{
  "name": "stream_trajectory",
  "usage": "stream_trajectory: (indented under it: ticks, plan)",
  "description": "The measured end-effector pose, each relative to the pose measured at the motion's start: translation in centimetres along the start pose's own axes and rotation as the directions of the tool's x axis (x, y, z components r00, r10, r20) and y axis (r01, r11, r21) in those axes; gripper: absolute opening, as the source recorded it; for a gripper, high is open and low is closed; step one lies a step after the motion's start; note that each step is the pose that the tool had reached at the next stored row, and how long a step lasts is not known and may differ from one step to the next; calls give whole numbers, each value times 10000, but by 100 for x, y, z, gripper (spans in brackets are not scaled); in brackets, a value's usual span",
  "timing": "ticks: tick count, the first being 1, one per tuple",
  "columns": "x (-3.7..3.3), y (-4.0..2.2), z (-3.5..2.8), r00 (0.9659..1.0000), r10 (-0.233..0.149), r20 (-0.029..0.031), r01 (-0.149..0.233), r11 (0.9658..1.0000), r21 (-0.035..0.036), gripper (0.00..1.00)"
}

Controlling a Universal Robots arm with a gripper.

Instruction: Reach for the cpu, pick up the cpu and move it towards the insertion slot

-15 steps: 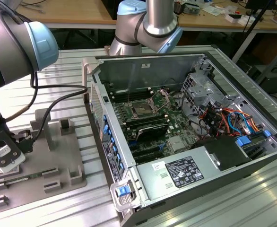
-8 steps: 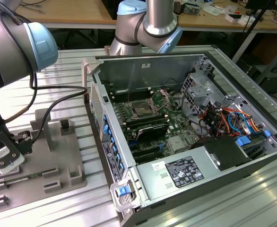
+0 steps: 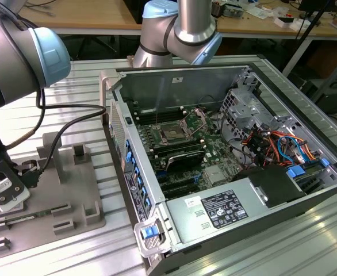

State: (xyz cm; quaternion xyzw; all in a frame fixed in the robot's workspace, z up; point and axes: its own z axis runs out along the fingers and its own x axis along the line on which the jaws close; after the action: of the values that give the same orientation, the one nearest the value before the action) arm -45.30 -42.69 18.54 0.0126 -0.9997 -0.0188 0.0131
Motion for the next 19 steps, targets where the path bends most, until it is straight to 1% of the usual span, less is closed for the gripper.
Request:
stream_trajectory:
  ticks: [4,5,8,10,14,19]
  plan:
    - [0,0,0,10000,1,1,-1,10000,3,65]
    - [0,1,0,10000,1,0,-1,10000,3,58]
    - [0,1,0,10000,1,-1,-1,10000,4,58]
    - [-1,0,0,10000,1,0,-1,10000,3,55]
    - [-2,1,-8,10000,1,1,-1,10000,2,55]
    - [0,2,-54,10000,1,4,-1,10000,4,55]
